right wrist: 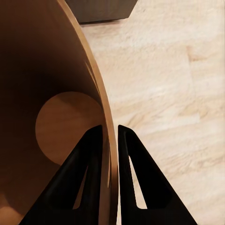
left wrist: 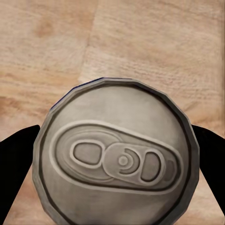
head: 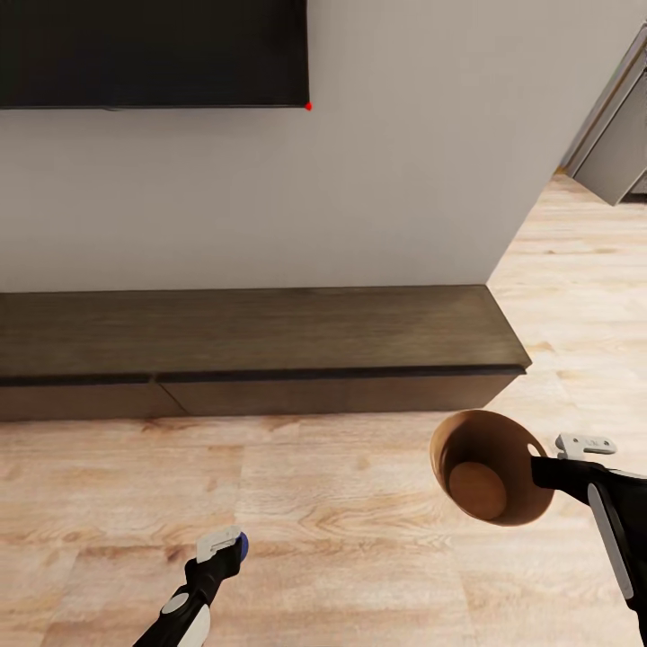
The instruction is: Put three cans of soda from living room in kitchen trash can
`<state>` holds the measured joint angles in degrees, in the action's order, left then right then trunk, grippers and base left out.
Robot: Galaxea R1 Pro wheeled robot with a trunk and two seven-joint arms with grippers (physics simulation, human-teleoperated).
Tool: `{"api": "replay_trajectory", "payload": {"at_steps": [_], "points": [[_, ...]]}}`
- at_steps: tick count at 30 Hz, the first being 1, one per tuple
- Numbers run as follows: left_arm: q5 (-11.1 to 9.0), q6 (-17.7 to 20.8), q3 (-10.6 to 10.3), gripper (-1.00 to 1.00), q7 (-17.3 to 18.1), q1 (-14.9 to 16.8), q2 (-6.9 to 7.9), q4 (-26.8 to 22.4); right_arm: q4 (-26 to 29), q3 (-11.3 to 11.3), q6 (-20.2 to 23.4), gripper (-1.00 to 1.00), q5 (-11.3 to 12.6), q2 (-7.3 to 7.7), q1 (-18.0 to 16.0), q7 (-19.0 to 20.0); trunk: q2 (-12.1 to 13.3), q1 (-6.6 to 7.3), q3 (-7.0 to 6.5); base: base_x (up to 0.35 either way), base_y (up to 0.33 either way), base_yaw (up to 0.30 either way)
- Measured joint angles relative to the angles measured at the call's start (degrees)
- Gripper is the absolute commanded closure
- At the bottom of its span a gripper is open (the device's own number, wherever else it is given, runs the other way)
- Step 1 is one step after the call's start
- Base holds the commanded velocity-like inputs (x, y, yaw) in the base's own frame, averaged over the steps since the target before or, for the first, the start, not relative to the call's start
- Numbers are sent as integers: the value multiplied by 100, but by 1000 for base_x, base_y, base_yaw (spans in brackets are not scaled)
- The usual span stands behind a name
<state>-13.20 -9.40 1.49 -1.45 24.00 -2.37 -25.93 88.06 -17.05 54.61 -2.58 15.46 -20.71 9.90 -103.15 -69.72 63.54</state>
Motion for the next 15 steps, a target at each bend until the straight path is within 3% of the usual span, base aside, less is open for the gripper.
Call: {"api": "replay_trajectory", "payload": {"at_steps": [15], "points": [[0, 0, 0, 100, 0, 0, 0, 0, -1, 0, -5, 100, -3, -5, 2, 0, 602, 329, -411, 0, 0, 0]]}}
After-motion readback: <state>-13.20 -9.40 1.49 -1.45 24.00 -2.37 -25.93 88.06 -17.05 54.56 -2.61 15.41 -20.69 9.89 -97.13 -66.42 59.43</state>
